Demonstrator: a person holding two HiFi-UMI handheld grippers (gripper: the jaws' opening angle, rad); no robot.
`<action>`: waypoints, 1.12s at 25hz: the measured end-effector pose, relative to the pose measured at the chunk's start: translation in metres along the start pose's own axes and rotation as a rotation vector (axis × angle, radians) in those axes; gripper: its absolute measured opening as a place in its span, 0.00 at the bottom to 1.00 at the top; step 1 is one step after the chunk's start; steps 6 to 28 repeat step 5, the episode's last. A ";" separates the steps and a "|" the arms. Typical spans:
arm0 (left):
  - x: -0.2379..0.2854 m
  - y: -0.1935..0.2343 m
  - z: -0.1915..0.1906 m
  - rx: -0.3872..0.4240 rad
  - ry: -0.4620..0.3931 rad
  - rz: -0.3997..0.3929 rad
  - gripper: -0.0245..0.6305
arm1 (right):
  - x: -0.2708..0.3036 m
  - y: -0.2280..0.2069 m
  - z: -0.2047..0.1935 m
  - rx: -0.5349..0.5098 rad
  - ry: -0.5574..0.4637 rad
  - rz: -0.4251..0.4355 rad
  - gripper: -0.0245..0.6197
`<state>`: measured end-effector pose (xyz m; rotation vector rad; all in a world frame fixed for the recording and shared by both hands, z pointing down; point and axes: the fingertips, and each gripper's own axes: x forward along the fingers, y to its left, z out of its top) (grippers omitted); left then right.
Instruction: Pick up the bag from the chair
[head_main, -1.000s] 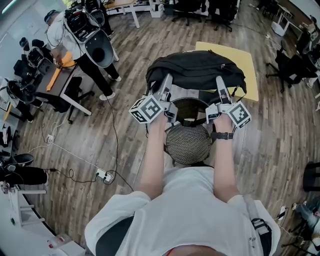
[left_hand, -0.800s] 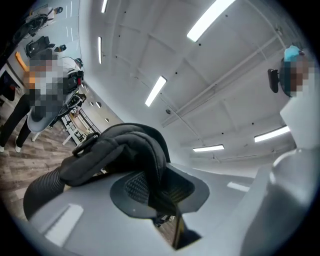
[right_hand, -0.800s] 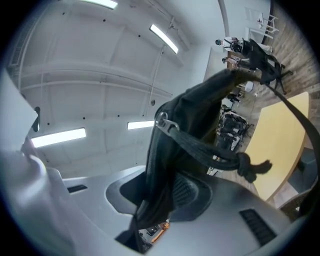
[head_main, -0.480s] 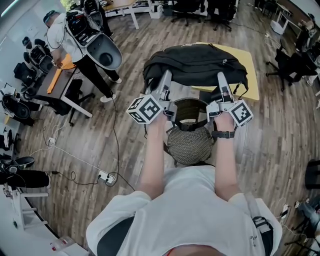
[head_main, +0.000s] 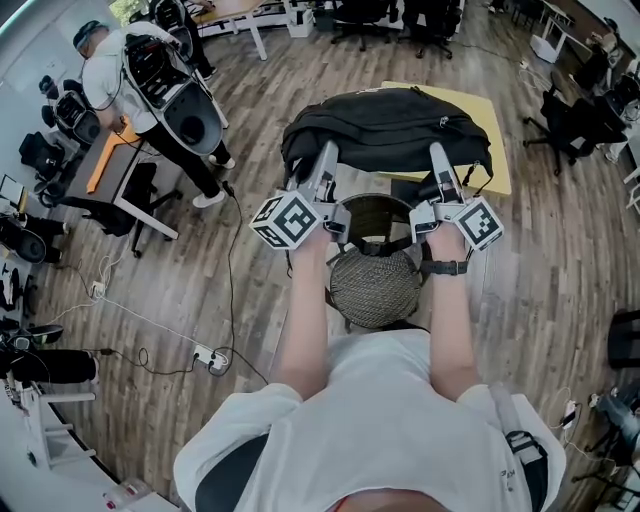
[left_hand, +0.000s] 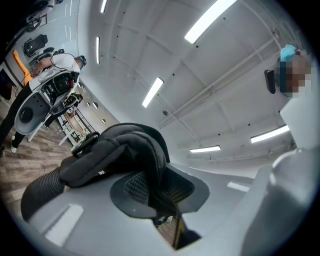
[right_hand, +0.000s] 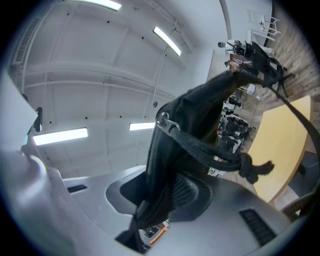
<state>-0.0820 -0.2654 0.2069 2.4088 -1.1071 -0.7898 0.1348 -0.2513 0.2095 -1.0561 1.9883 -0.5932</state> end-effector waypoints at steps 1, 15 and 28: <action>0.000 0.000 0.000 -0.002 0.001 -0.001 0.13 | -0.001 -0.001 0.000 -0.004 0.000 -0.003 0.22; -0.001 0.001 -0.001 -0.007 0.004 -0.002 0.13 | -0.004 -0.006 0.007 -0.069 -0.001 -0.003 0.22; -0.001 0.001 -0.001 -0.007 0.004 -0.002 0.13 | -0.004 -0.006 0.007 -0.069 -0.001 -0.003 0.22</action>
